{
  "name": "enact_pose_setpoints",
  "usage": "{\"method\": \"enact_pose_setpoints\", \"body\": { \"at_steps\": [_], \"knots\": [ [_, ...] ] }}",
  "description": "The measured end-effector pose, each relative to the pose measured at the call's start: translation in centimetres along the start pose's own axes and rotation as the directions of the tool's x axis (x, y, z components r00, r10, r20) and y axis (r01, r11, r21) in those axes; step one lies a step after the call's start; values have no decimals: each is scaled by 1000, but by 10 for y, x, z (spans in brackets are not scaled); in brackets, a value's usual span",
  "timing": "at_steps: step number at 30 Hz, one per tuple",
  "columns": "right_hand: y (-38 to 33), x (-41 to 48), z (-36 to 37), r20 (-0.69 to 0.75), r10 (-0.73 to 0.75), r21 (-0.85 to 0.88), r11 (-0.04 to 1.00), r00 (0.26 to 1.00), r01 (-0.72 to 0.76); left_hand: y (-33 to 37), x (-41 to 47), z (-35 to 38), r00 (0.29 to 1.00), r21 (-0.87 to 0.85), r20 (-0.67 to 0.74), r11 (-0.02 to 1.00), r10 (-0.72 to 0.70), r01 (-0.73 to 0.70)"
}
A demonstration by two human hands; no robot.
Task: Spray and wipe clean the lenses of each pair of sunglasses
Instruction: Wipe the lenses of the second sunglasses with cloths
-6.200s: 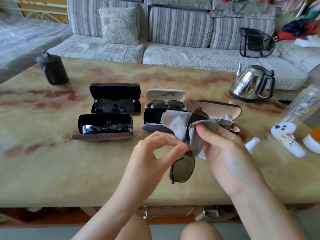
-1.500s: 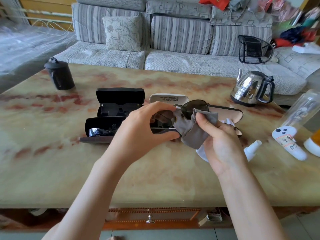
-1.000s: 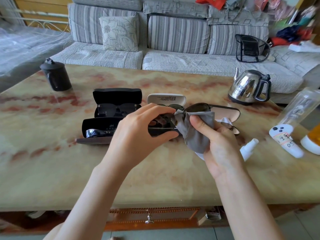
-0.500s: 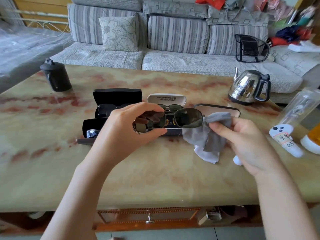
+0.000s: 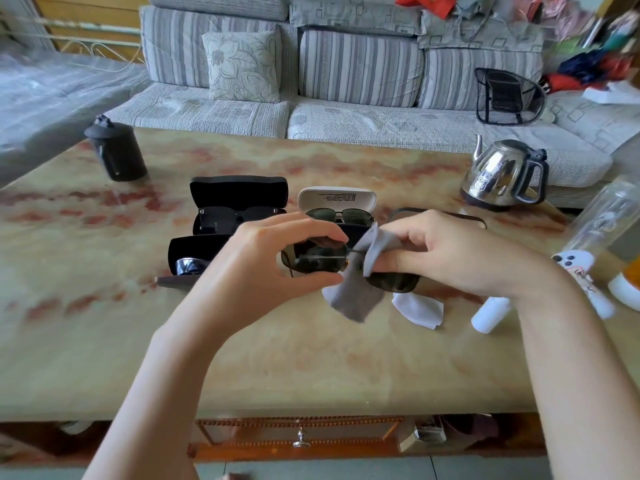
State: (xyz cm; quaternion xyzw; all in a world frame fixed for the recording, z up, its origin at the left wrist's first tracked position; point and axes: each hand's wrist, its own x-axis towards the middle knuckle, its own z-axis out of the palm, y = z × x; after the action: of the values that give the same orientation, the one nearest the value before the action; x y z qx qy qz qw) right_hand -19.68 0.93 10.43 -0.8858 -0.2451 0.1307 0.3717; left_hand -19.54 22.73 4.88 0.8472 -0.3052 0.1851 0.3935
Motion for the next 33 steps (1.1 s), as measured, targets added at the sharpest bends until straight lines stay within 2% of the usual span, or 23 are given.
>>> {"method": "enact_pose_setpoints", "body": {
  "at_steps": [6,16,21,24,27,30,33],
  "knots": [
    [-4,6,-6,259,57,87,993,964,-82,1,0,3,998,-25,43,998,50,-49],
    [3,11,-21,507,60,57,993,860,-102,0,-2,6,996,-44,81,999,20,-17],
    [6,9,-26,471,101,-17,994,876,-105,-2,-1,7,997,-41,78,999,21,-17],
    [2,3,-26,453,99,55,989,886,-139,-2,-1,4,998,-64,59,998,22,-18],
    [5,5,-25,400,99,208,958,911,-196,-2,-2,5,997,-51,68,999,21,-17],
    [8,8,-17,391,83,182,969,917,-166,-4,-2,6,997,-49,75,999,12,-8],
    [13,11,-15,298,96,152,977,950,-147,-3,-1,6,998,-49,63,999,21,-18]
  ]
}}
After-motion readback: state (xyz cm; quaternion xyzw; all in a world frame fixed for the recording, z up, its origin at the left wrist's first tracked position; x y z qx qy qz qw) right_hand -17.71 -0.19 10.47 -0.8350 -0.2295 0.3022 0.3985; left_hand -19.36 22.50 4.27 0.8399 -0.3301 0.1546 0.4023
